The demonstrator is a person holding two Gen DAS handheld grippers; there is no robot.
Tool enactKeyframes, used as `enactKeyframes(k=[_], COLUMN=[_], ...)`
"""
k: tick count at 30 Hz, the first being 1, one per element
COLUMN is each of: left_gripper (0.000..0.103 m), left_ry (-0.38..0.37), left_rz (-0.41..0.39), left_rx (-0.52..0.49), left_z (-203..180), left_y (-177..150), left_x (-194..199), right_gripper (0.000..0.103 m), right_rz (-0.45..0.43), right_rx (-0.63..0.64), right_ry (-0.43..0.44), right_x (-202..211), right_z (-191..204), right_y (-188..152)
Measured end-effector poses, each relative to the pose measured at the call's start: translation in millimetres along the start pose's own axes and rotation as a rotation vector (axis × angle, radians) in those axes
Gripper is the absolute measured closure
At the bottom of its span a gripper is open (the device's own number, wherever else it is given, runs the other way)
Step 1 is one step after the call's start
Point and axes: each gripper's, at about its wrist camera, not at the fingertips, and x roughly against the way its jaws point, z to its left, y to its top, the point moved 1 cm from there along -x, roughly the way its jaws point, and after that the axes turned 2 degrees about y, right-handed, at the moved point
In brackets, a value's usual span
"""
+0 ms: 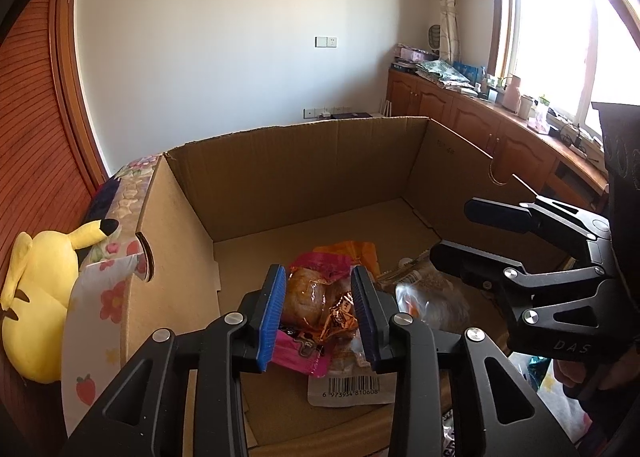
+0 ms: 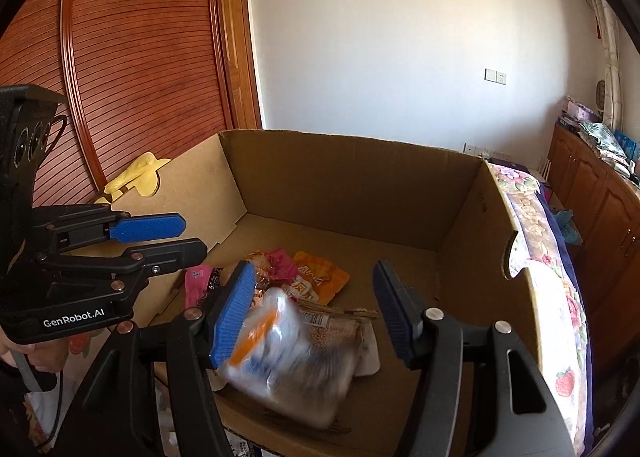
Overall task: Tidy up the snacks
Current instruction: 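Open both tools to drop the candy and pouch into the box, then move both tools back toward the snacks on the bed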
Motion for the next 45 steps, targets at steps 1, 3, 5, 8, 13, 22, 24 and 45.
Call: enactKeyframes(k=[1,3,5,8,13,22,24,45], left_gripper=[0.067,0.067,0.067,0.067,0.067,0.067,0.066,0.065], left_ry=[0.001,0.0,-0.002,-0.005,0.002,-0.015,-0.021,-0.056], left_rz=[-0.001,-0.002,-0.004,-0.012,-0.04,-0.074,-0.079,0.049], left_rx=[-0.001,-0.001,0.0,-0.002,-0.016,-0.031,-0.031,-0.026], left_z=[-1,-1,-1,-1,-5,-14,-14,0], left_y=[0,-1,-2,-2,-3,-13,-15,-90], left_x=[1,2,4,11,26,50,54,55], right_gripper=[0.041,0.041,0.041,0.041,0.041,0.041,0.041,0.04], right_rz=[-0.002,-0.01,-0.02,-0.037,-0.065,-0.074,-0.068,0.127], right_rx=[-0.001,-0.004,-0.007,-0.002,0.013,0.013,0.004,-0.012], right_ry=[0.0,-0.001,-0.001,-0.004,-0.008,-0.024,-0.017,0.065], right_x=[1,5,12,25,52,82,87,50], right_z=[0,0,0,2,8,12,13,41], right_y=[0,-1,-2,-3,-8,-23,-29,-97])
